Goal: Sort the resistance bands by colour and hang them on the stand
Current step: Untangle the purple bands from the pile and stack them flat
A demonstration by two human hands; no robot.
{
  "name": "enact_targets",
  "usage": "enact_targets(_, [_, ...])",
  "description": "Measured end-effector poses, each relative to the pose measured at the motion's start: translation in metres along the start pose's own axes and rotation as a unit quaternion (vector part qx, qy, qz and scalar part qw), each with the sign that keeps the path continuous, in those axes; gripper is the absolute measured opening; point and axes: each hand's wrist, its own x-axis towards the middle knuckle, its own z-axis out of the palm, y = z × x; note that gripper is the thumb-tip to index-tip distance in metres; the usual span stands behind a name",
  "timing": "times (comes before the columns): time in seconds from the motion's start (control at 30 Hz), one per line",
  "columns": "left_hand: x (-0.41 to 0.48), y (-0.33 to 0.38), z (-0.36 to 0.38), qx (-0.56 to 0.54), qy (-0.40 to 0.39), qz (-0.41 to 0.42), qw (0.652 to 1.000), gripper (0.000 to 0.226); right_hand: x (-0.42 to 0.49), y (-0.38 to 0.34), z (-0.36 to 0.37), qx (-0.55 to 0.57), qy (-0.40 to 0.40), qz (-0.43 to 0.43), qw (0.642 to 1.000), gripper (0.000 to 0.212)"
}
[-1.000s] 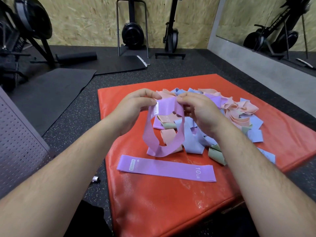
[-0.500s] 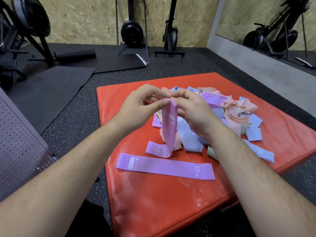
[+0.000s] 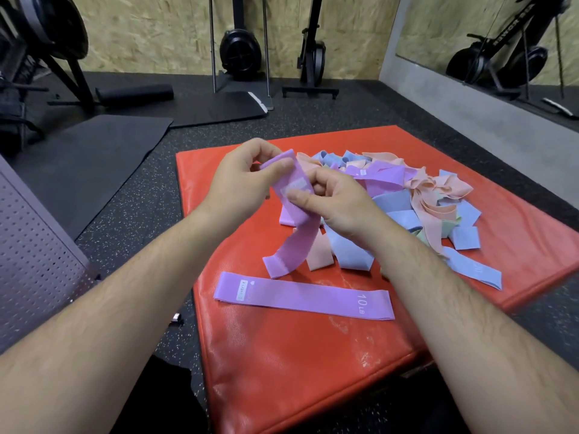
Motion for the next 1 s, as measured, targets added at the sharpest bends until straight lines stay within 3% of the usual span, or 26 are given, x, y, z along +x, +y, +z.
enact_targets(0.2, [0.002,-0.02,-0.023,-0.095,0.044,-0.11,0.988,0.009,-0.005,0.019,-0.032,-0.127,-0.055,0.049,0.989,0.014])
enact_targets(0.4, [-0.006,-0.045,-0.042,-0.08,0.037,-0.222,0.971,0.02,-0.029,0.02,-0.067,-0.255,-0.05,0.103,0.96,0.014])
enact_targets(0.73, [-0.046,-0.064,-0.057,-0.022,-0.016,-0.321,0.947,0.023,-0.075,0.039,-0.1,-0.273,-0.045,0.187,0.943,0.025])
enact_targets(1.0, [-0.075,-0.064,-0.056,-0.005,-0.031,-0.346,0.938,0.022,-0.095,0.055,-0.098,-0.221,-0.014,0.218,0.951,0.014])
